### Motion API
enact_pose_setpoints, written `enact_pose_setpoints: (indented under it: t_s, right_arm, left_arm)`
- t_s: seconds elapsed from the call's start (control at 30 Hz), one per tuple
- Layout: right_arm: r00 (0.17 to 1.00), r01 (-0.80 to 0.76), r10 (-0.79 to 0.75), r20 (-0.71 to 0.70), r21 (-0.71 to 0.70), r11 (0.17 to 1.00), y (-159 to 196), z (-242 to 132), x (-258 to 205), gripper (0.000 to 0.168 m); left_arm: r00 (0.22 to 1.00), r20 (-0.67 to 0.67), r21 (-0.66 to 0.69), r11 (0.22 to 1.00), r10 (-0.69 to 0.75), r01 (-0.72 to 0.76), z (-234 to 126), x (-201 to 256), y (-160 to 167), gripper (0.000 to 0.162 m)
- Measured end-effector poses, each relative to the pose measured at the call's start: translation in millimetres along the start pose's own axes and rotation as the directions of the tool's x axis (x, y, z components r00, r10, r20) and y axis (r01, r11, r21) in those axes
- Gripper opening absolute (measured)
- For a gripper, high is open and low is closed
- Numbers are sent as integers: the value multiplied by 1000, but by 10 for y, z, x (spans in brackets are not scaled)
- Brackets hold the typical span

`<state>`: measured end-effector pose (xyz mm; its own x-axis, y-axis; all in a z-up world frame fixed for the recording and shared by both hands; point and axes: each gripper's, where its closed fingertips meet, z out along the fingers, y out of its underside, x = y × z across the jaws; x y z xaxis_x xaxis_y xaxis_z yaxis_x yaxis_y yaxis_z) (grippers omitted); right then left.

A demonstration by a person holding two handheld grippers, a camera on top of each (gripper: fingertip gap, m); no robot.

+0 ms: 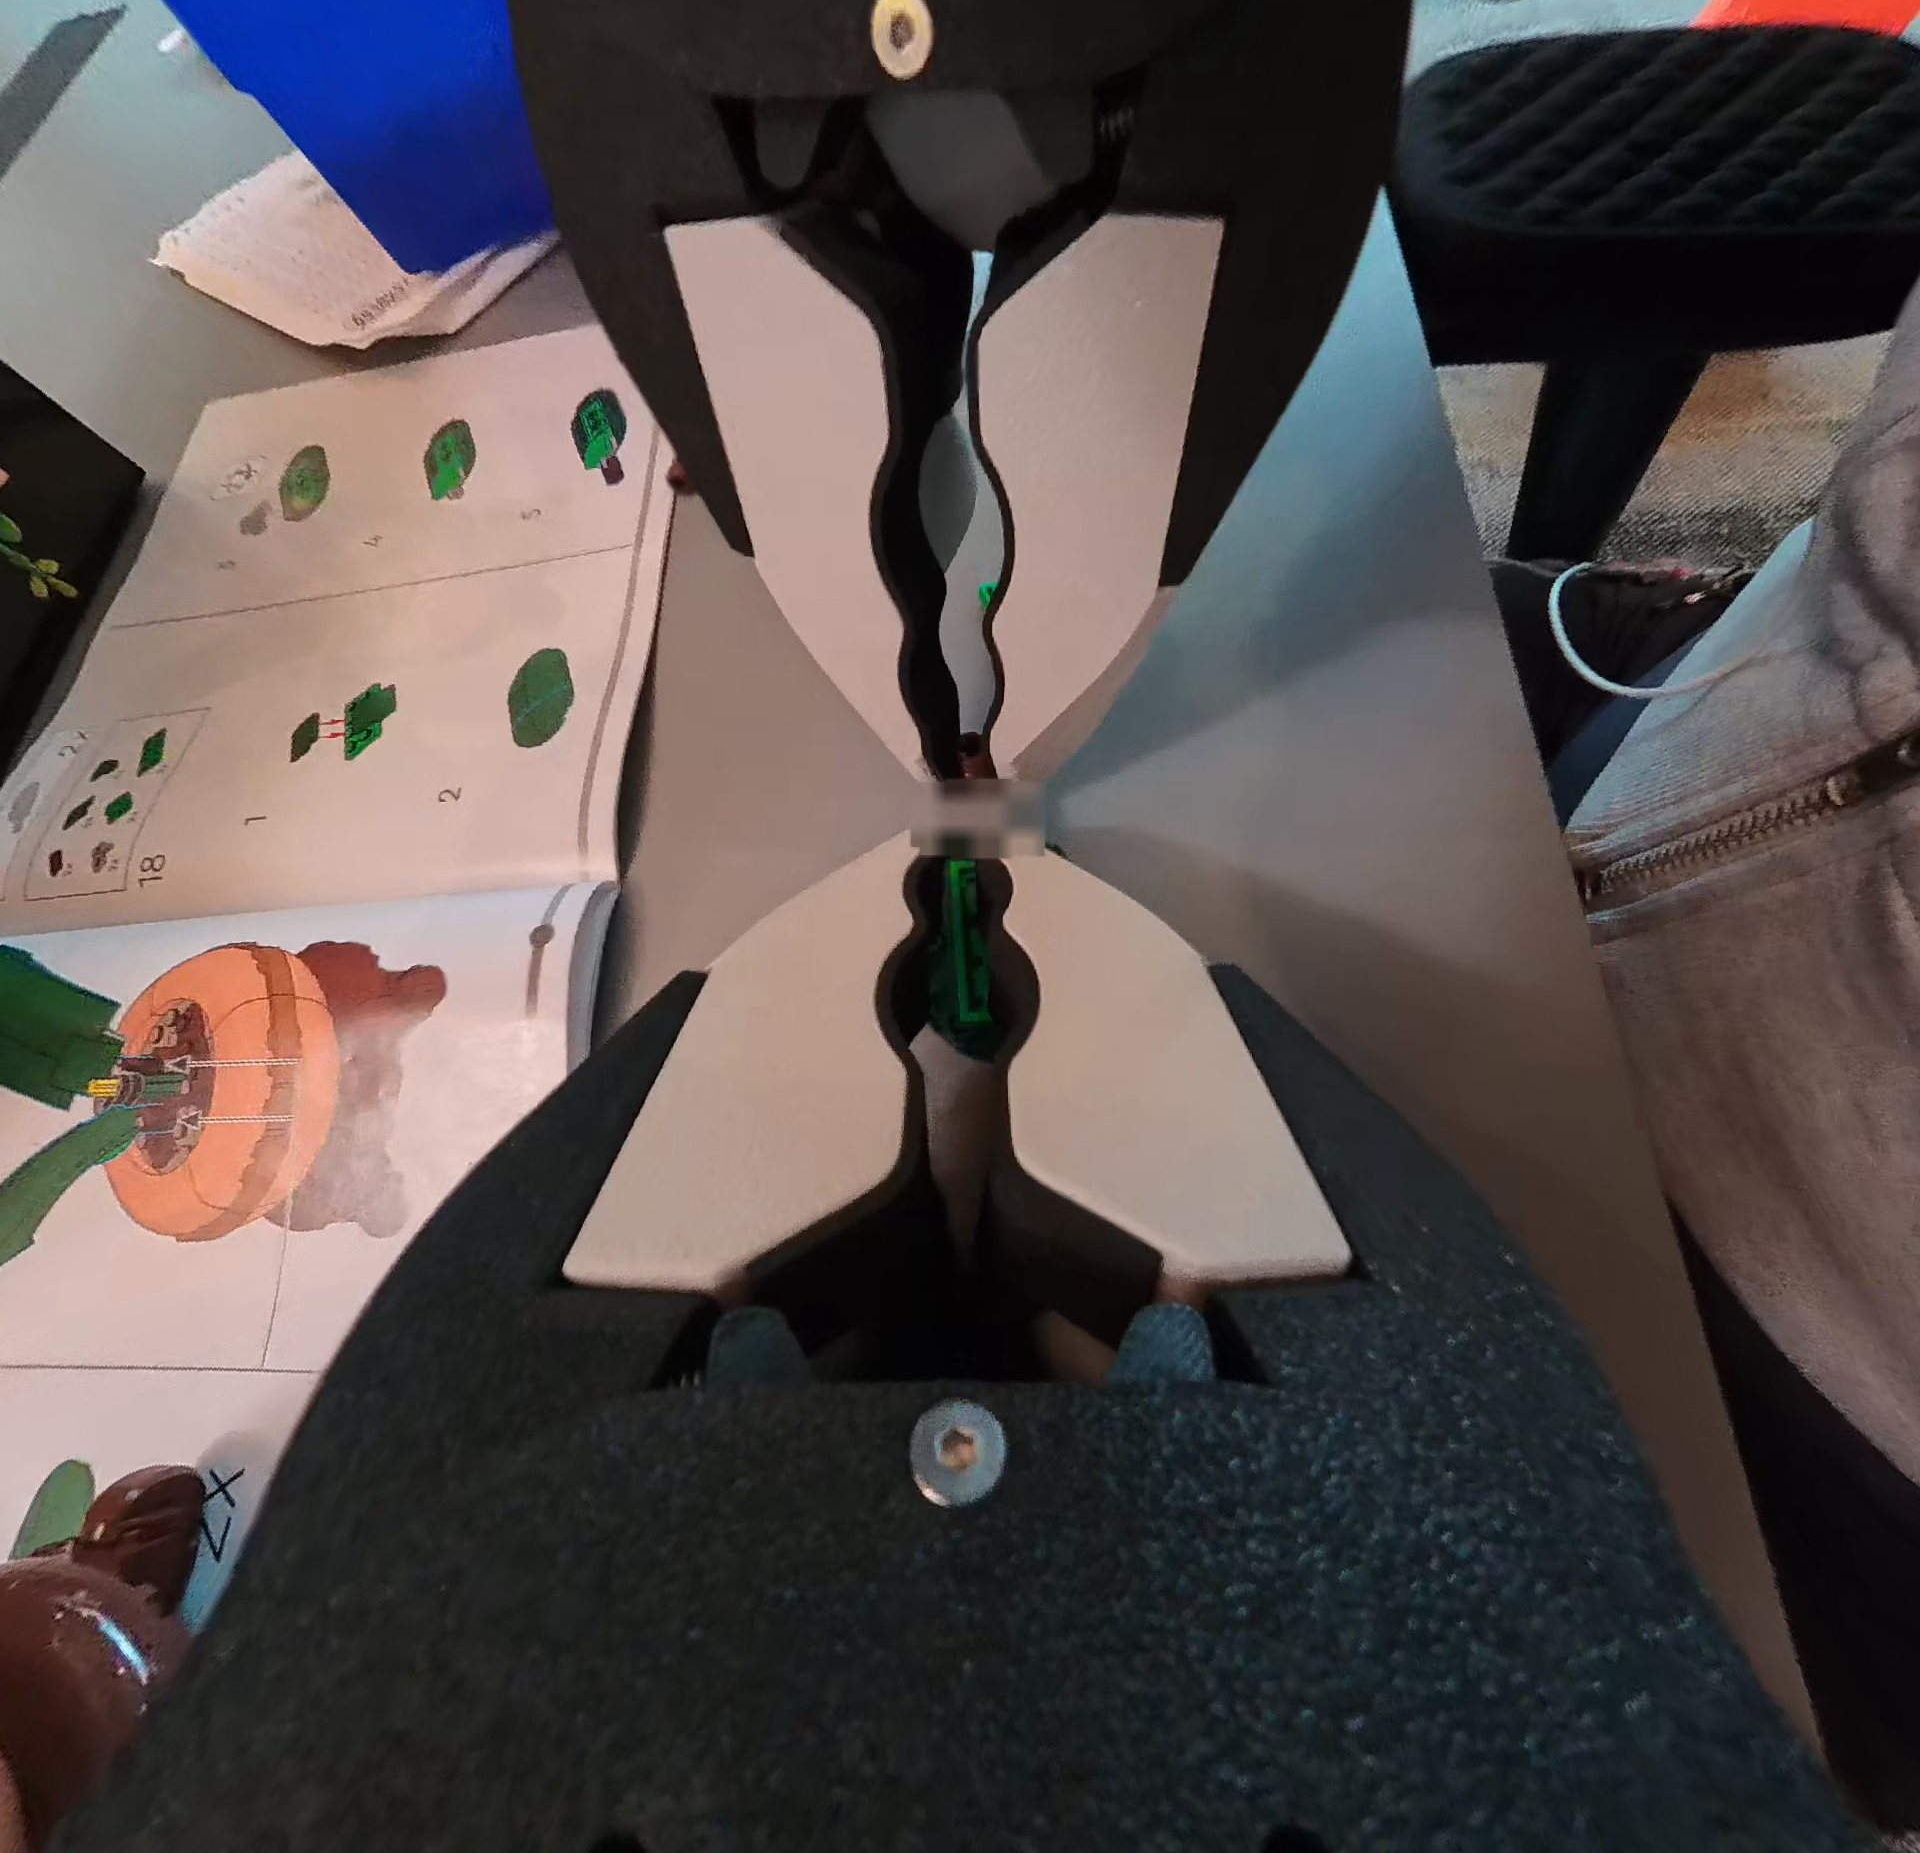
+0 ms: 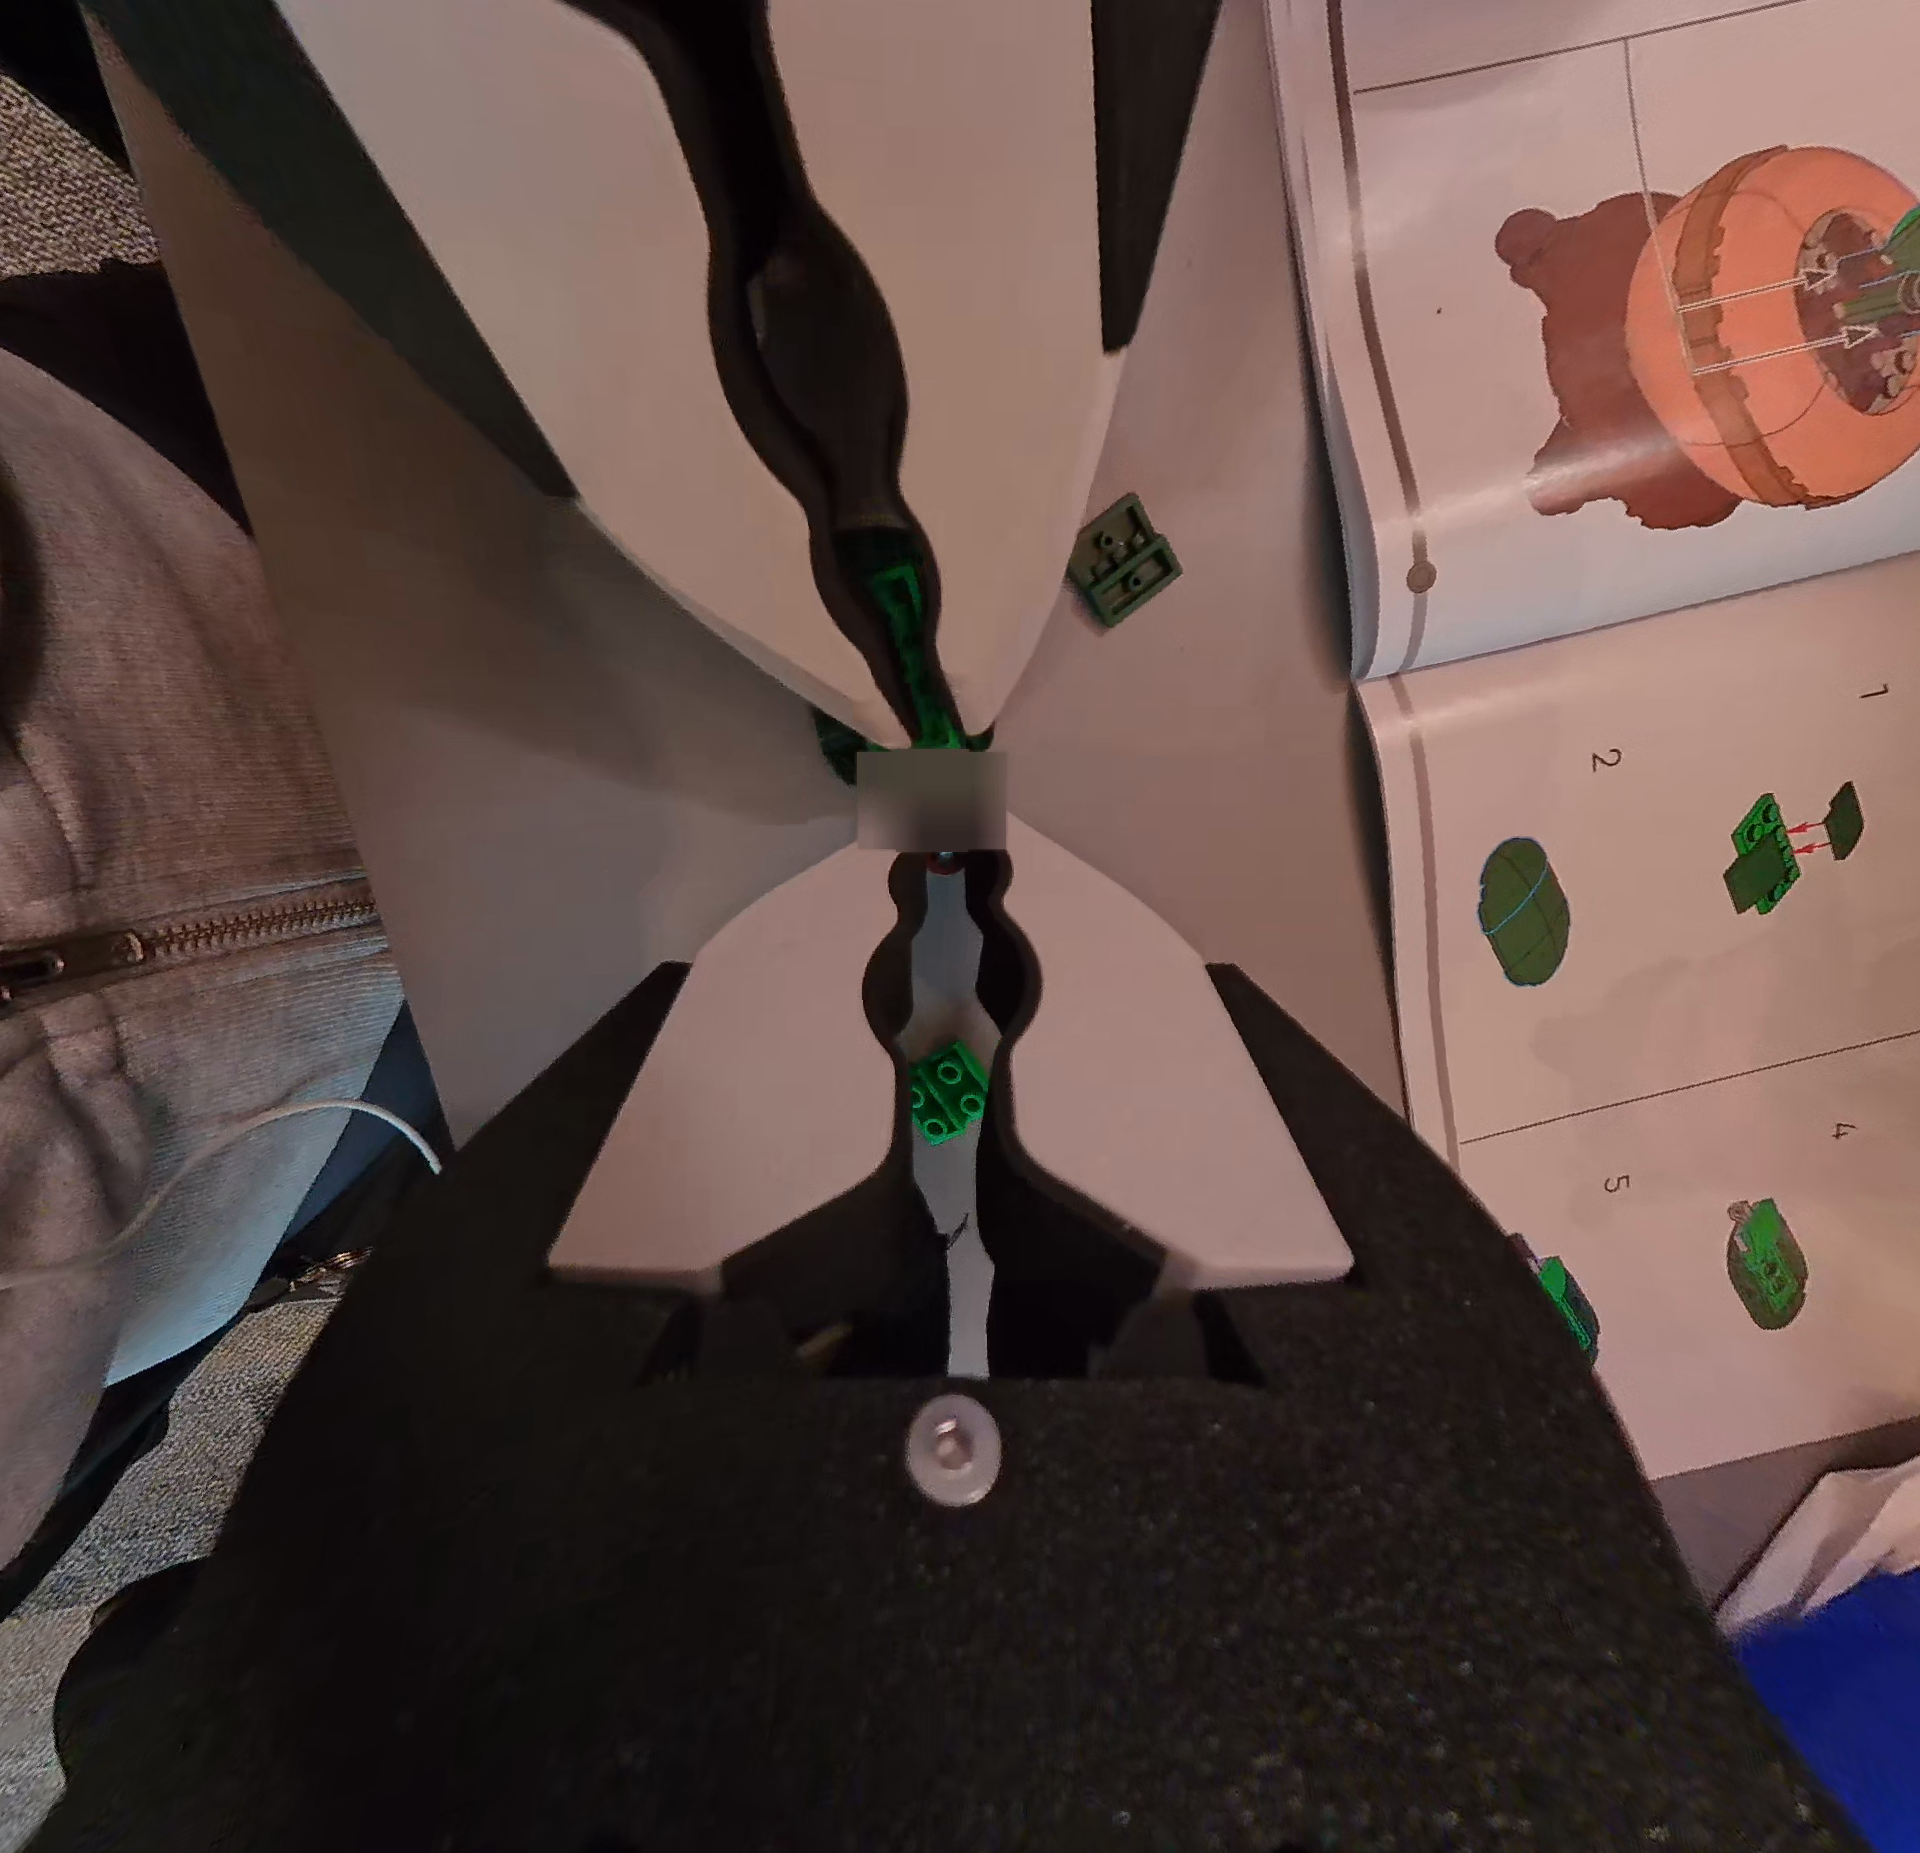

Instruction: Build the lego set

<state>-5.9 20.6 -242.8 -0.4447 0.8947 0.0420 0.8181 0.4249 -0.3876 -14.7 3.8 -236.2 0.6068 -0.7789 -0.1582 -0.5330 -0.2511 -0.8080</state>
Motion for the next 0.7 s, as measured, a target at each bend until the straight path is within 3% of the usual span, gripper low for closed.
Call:
enact_pose_setpoints:
  t_s: [0.23,0.7]
  right_arm:
    - [999,28,-29,25,11,1000,-19,30,-18,7]
    - [999,42,-41,35,-14,999,-18,62,-47,7]
  left_arm:
    - [999,-13,-66,997,33,-34,35,37,102,1]
    - [998,-3,-69,995,67,-68,36,59,102,0]
